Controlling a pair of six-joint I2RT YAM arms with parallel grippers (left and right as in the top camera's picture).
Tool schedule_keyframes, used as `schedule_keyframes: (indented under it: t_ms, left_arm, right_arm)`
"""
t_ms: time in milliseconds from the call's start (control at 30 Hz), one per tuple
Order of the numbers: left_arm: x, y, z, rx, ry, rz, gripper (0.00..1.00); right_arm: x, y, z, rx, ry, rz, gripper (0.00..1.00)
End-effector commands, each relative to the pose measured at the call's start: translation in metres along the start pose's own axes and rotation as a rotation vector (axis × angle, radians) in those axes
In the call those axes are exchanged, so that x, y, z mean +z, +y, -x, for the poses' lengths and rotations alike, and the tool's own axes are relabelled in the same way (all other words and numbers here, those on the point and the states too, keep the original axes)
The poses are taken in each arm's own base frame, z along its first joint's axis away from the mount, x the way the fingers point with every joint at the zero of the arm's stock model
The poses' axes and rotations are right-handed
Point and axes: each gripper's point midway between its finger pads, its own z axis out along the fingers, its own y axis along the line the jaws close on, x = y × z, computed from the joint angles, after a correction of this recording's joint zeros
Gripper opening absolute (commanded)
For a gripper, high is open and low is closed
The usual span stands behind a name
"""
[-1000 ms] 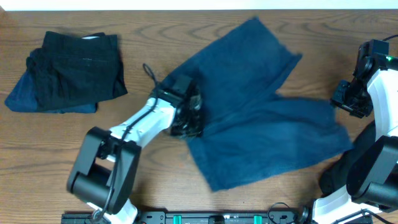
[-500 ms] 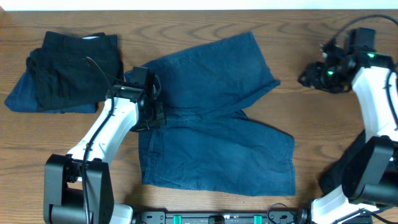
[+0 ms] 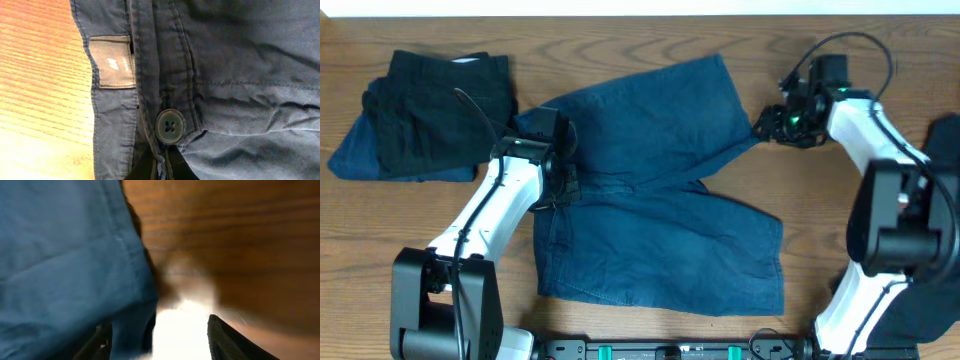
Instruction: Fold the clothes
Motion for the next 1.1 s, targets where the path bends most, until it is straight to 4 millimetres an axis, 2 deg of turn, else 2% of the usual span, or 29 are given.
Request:
schedule_keyframes:
  t_ms: [0,133,167,233,267,400,533,667,767,867,1000,1067]
  left_arm:
    - [0.001,0.006,0.003,-0.01,-0.009,0.037,0.06]
    - [0.001,0.006,0.003,-0.01,-0.01,0.036,0.06]
    - [0.001,0.006,0.003,-0.01,-0.01,0.036,0.06]
    - [0.001,0.006,0.004,-0.01,-0.013,0.035,0.06]
    - [0.001,0.005,0.004,-0.01,-0.015,0.033,0.06]
    - [0.002,0.002,0.009,-0.011,-0.032,0.02,0.06]
    - [0.001,0.001,0.012,-0.012,-0.047,0.013,0.06]
    - [0.001,-0.003,0.017,-0.01,-0.067,-0.003,0.06]
    - [0.0,-0.017,0.021,0.013,-0.084,-0.058,0.06]
    - [-0.002,-0.035,0.029,0.046,-0.129,-0.098,0.06]
    - [-0.003,-0.048,0.039,0.072,-0.185,-0.121,0.06]
    - [-0.001,-0.041,0.044,0.064,-0.202,-0.081,0.06]
  right_arm:
    - [0.026,0.013,-0.007,0.048,0.036,0.099,0.59]
    - [0.038,0.018,-0.006,0.066,0.037,0.137,0.51]
    - [0.038,0.019,-0.006,0.065,0.037,0.142,0.44]
    - [0.038,0.019,-0.006,0.065,0.04,0.142,0.08]
    - [0.037,0.019,-0.007,0.067,0.041,0.144,0.01]
    - [0.034,0.012,-0.011,0.095,0.062,0.137,0.01]
    - [0.024,-0.006,-0.007,0.138,0.048,0.126,0.01]
    - [-0.006,-0.04,0.012,0.237,-0.038,0.077,0.01]
    - [-0.034,-0.063,0.023,0.277,-0.108,0.049,0.01]
    - [-0.057,-0.084,0.025,0.322,-0.145,0.01,0.01]
    - [-0.067,-0.102,0.018,0.369,-0.137,-0.019,0.01]
    - [-0.066,-0.101,0.013,0.345,-0.115,-0.021,0.01]
